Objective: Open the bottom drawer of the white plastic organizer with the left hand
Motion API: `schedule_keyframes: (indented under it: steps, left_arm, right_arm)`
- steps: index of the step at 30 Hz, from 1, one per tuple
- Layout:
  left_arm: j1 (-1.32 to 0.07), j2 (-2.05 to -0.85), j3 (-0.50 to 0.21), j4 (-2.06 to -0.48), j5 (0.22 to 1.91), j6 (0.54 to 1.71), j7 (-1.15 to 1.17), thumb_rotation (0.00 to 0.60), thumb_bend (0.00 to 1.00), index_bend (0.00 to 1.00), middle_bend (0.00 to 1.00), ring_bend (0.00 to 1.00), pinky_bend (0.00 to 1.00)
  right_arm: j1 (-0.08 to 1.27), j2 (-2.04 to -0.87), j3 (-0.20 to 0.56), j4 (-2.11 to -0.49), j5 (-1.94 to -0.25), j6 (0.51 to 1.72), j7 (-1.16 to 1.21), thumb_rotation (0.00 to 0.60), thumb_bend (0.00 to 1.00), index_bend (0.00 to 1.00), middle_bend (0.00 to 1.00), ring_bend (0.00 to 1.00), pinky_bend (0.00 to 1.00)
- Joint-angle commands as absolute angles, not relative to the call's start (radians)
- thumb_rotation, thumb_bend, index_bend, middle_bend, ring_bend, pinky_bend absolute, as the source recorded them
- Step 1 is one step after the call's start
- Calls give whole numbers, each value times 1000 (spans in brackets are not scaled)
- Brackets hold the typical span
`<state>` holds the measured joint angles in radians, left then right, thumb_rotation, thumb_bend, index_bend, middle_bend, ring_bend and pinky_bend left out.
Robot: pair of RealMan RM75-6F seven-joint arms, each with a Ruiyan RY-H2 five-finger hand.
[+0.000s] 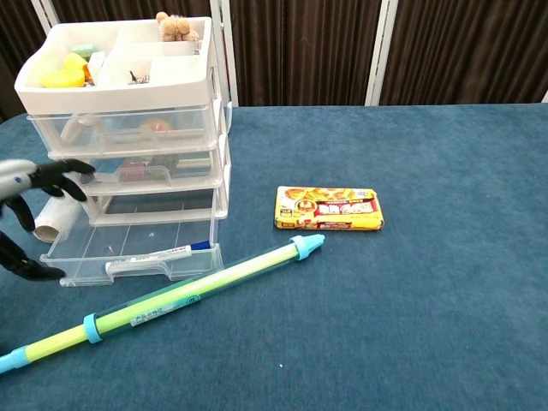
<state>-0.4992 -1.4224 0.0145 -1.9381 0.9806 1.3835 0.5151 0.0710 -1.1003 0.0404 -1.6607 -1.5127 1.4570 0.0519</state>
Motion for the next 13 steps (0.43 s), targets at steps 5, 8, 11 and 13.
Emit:
schedule_keyframes:
  steps: [5, 8, 11, 13]
  left_arm:
    - [-364, -1249, 170, -1825, 1367, 1538, 357, 600, 44, 0, 5, 0, 141]
    - [-310, -1212, 206, -1774, 1431, 1600, 325, 600, 34, 0, 0, 0, 96]
    - [-268, -1181, 215, -1736, 1468, 1657, 310, 600, 26, 0, 0, 0, 67]
    - [-239, -1165, 212, -1699, 1488, 1694, 300, 600, 22, 0, 0, 0, 56]
  right_arm:
    - [69, -1099, 50, -1660, -1500, 1462, 57, 600, 92, 0, 0, 0, 0]
    - [68, -1098, 53, -1661, -1497, 1466, 56, 600, 91, 0, 0, 0, 0]
    - [64, -1097, 55, -1663, -1493, 1472, 58, 600, 92, 0, 0, 0, 0]
    - [63, -1097, 58, -1663, -1489, 1473, 59, 600, 92, 0, 0, 0, 0]
